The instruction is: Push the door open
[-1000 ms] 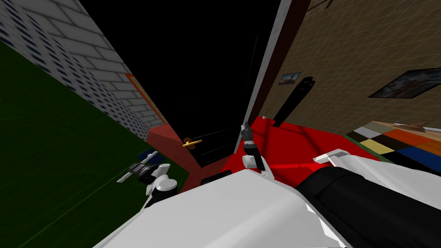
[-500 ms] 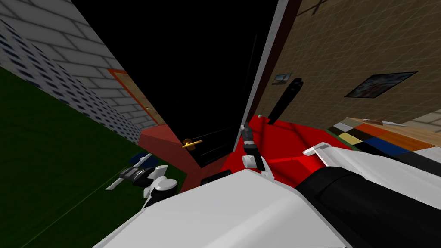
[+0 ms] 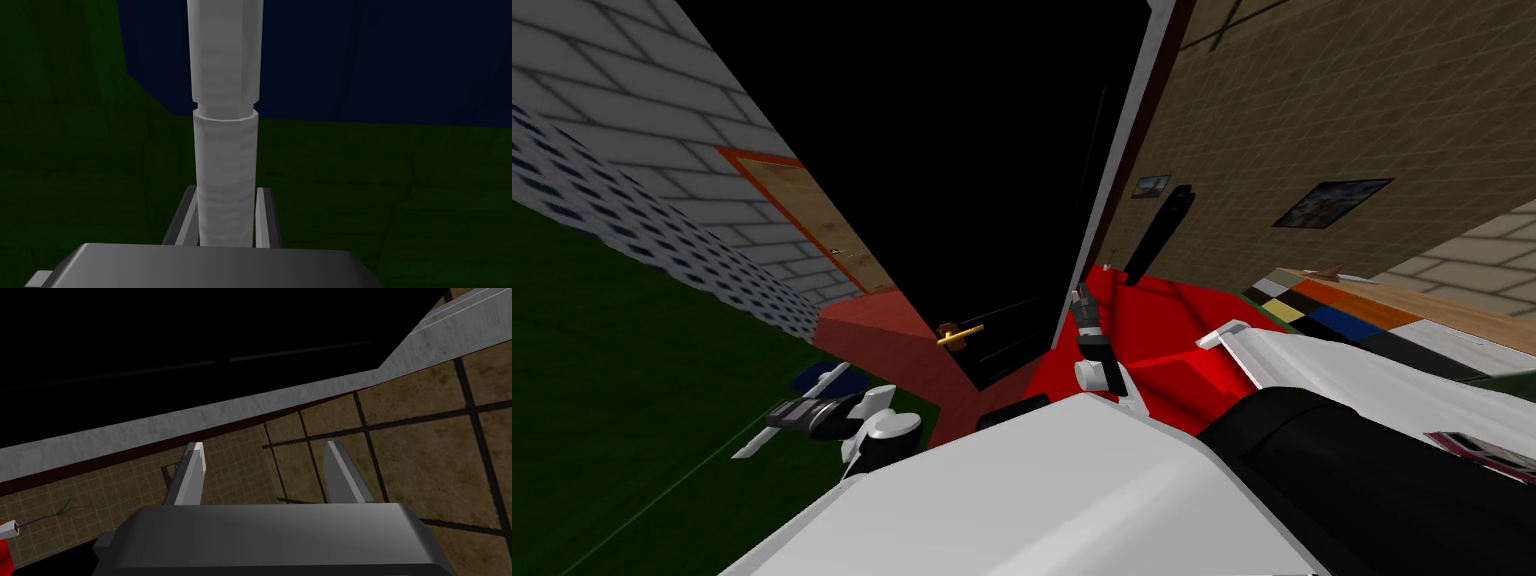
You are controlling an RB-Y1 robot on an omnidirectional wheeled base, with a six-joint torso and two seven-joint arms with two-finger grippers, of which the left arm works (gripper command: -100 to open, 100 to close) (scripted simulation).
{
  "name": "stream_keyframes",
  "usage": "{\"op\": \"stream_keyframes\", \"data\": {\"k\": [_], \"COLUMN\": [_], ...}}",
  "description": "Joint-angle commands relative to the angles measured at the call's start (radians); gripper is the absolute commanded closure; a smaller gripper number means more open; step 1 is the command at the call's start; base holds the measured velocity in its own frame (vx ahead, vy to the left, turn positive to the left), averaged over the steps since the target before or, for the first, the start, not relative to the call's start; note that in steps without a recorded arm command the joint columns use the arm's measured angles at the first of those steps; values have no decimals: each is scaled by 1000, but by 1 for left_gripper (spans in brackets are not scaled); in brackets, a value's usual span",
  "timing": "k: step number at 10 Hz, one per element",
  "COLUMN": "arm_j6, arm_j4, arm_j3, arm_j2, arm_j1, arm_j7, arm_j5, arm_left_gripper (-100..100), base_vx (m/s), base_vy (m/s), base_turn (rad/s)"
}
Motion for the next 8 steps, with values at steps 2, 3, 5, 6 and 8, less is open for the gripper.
{"op": "stream_keyframes", "data": {"k": [2, 3, 5, 6, 8], "arm_j6": [-28, -37, -46, -46, -55], "arm_j4": [-35, -40, -44, -44, -48], "arm_j3": [58, 78, 97, 97, 116], "arm_j2": [18, 18, 18, 18, 16], "arm_j1": [-10, -17, -23, -23, -29], "arm_j7": [-28, -37, -47, -47, -56], "arm_j5": [12, 16, 20, 20, 25], "arm_left_gripper": [100, 100, 100, 100, 100], "base_vx": [-24, -9, 4, 2, -2], "base_vy": [96, 99, 90, 31, 30], "base_turn": [-154, -159, -107, 35, -89]}}
